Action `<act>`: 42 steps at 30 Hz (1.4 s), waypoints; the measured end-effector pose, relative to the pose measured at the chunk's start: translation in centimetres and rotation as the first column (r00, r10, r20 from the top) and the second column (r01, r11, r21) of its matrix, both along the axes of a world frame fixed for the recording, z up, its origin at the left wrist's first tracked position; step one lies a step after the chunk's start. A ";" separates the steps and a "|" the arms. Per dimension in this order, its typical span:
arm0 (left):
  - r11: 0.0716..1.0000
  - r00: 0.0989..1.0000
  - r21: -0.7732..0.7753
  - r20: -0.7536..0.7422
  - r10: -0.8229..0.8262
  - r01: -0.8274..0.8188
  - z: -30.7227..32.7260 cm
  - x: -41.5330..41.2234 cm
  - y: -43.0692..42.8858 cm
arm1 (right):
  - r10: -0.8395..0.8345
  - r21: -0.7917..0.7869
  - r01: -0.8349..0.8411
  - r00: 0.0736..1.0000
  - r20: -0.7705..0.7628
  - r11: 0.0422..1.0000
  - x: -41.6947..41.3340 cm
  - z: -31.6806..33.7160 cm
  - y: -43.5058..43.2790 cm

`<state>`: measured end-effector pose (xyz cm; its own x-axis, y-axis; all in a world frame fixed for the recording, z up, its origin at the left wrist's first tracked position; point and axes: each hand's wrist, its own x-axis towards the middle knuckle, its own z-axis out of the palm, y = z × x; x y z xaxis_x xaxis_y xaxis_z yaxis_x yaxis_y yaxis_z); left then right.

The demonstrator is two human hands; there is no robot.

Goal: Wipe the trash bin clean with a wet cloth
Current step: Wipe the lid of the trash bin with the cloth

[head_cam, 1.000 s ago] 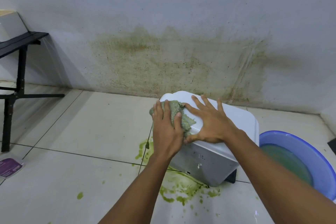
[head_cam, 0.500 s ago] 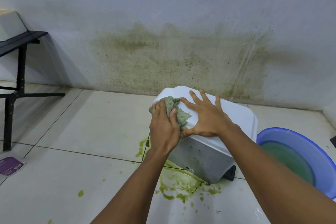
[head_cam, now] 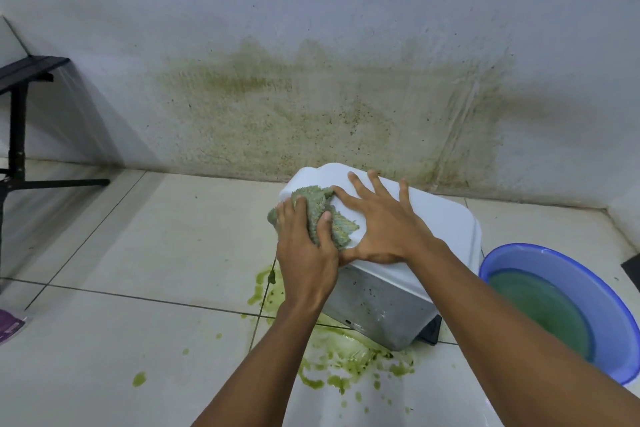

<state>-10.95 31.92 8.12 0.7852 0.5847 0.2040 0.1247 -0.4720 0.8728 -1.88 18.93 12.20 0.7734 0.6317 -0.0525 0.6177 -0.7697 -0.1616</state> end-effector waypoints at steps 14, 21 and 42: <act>0.997 0.998 0.062 -0.041 -0.044 0.047 0.9 0.6 1.8 | 0.007 -0.004 -0.007 0.999 -0.044 1.000 -0.5 0.6 0.0; 0.995 0.993 0.055 -0.088 -0.082 0.087 0.0 -0.9 1.4 | 0.011 -0.021 -0.011 0.999 -0.035 1.000 -0.6 0.8 0.1; 0.840 0.932 0.404 -0.170 -0.319 0.361 0.8 2.5 3.0 | 0.098 0.015 -0.097 0.993 -0.068 0.995 -0.1 0.5 -0.9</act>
